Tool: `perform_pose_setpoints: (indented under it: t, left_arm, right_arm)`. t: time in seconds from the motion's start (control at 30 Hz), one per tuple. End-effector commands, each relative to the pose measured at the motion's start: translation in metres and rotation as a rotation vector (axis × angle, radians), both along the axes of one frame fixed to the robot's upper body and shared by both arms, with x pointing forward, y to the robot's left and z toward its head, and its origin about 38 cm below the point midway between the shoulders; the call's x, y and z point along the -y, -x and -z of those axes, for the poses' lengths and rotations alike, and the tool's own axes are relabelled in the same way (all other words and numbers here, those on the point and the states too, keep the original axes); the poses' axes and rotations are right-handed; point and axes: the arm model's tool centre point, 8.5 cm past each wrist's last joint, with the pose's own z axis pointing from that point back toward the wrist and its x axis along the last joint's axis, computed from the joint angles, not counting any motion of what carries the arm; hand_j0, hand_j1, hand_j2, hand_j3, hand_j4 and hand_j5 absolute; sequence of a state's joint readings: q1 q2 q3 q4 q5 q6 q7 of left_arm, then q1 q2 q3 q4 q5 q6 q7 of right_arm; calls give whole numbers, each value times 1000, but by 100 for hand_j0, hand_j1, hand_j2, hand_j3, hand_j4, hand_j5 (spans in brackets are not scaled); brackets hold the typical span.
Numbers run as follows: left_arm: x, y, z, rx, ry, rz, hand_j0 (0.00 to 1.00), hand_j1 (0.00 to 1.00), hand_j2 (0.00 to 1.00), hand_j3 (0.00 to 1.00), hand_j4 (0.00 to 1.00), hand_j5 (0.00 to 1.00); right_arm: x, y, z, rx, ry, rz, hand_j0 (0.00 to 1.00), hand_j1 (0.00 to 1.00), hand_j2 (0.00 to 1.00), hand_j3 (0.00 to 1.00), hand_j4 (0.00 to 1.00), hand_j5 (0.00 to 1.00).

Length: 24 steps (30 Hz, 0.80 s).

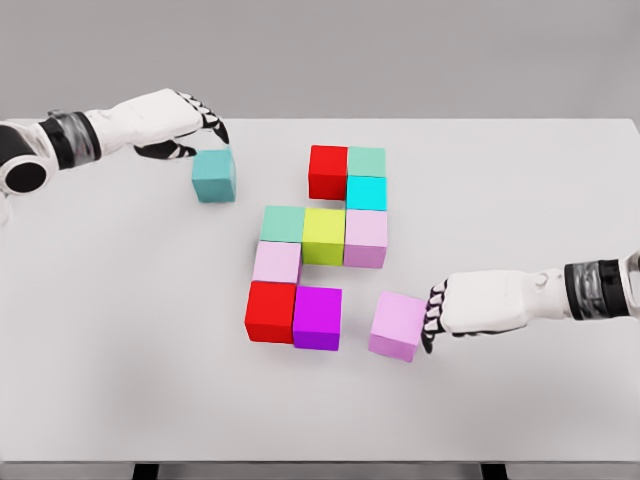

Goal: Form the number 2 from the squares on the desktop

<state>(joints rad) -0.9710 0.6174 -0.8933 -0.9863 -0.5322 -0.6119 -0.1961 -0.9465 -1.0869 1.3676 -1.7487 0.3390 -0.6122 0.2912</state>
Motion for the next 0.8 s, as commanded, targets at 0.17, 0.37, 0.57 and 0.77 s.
perform_pose_setpoints:
  t: [0.17,0.37,0.57,0.77]
  left_arm:
    - [-18,-5,-13,20,23,-48,100,100,100,100,100,100]
    - [-74,9,-12,8,-43,-128,100,100,100,100,100,100]
    - [-77,27,8,-31,-82,-103,85,85,85,85,85,85]
    - [-73,38,16,-44,-95,-70,81,81,81,81,81,81]
  right_arm:
    - [-5,-2,-2,2,-31,1,57,57,57,57,57,57]
    - [-8,-3,-5,12,-60,3,57,57,57,57,57,57]
    - [-15,-4,-5,12,-76,-10,57,57,57,57,57,57]
    - [-12,-6,-4,16,-80,1,57,57,57,57,57,57]
